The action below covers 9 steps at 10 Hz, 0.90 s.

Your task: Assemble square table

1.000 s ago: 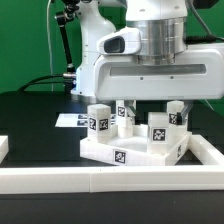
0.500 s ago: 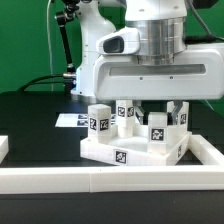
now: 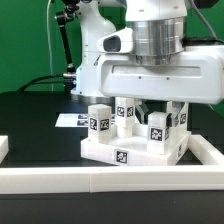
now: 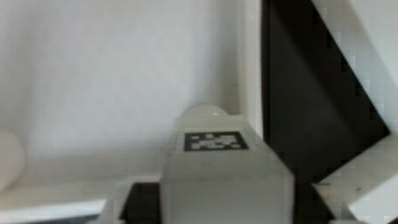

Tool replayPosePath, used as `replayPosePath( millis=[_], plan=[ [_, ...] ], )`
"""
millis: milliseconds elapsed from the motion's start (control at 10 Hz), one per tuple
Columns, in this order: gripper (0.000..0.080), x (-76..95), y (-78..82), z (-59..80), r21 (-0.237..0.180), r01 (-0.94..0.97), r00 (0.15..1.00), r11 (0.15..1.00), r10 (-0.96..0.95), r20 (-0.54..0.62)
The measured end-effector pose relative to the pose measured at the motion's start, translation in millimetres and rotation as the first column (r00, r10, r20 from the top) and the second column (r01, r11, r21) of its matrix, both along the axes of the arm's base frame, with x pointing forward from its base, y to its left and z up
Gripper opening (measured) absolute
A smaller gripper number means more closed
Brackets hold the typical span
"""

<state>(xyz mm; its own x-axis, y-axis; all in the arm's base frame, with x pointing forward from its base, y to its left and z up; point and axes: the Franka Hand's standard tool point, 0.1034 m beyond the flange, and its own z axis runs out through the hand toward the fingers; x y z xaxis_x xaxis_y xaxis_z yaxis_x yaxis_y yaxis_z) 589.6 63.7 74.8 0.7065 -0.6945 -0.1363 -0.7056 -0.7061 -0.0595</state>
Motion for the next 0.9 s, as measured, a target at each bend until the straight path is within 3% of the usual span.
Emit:
replayPosePath(
  millis=[500, 900],
  plan=[
    [0.0290, 4.7, 13.8, 0.2, -0.010, 0.425, 0.905, 0.905, -0.426, -0.021],
    [0.0290, 7.5, 24.1, 1.0, -0.019, 0.696, 0.716, 0.718, -0.695, -0.055]
  ],
)
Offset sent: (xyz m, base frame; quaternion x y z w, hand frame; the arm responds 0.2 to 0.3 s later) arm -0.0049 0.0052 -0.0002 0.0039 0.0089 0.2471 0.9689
